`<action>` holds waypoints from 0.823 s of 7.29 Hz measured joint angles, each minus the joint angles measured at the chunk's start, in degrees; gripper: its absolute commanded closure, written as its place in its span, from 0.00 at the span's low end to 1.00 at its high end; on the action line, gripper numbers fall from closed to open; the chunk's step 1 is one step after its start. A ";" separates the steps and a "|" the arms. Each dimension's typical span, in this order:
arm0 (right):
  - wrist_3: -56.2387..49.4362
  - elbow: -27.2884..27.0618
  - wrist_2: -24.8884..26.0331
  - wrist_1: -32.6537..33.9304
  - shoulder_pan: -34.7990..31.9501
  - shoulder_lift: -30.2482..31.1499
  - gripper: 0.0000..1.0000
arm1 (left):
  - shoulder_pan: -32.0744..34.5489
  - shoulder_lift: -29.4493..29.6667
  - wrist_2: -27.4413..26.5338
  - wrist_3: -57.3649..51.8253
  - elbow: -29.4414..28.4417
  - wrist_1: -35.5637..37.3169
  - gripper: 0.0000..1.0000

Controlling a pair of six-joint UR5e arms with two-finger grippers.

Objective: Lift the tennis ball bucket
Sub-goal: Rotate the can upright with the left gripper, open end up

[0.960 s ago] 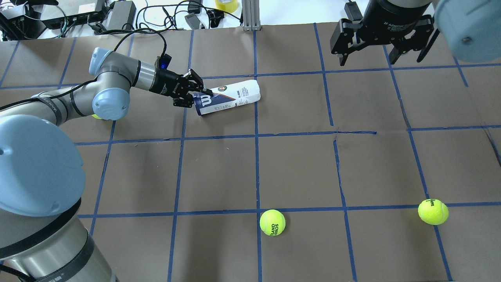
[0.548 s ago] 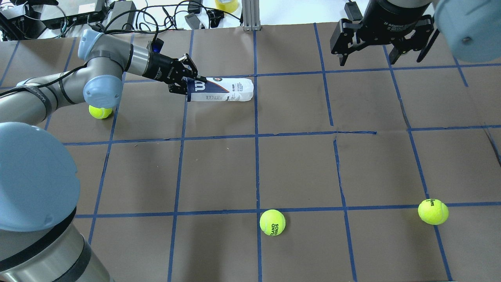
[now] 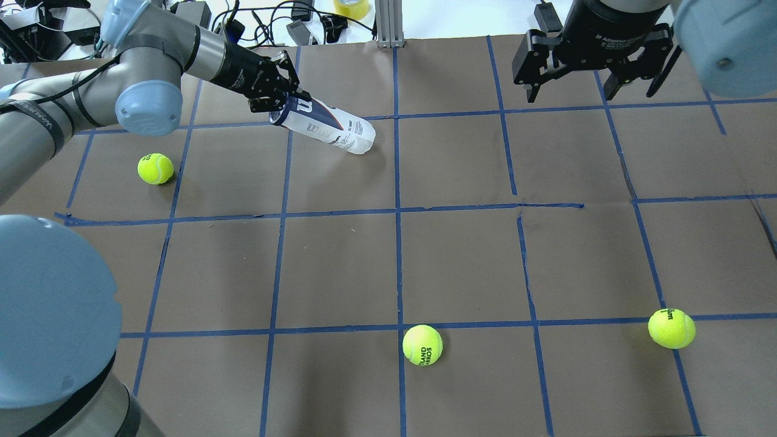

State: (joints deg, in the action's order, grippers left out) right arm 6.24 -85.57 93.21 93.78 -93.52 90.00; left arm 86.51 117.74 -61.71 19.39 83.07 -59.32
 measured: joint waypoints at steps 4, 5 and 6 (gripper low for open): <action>0.00 -0.04 -0.14 0.00 0.01 -0.08 0.00 | 10.51 -0.46 -24.13 -3.00 -6.17 -5.25 1.00; 0.00 -0.04 -0.12 -0.02 0.00 -0.06 0.00 | 12.00 -0.25 -26.74 -3.99 -6.27 -5.88 1.00; 0.00 -0.04 -0.10 -0.05 0.01 -0.07 0.00 | 12.73 -0.03 -27.79 -4.51 -6.23 -6.42 0.86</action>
State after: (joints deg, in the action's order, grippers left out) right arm 6.24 -85.61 93.11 93.72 -93.50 89.94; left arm 99.24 117.70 -89.49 14.87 76.84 -65.74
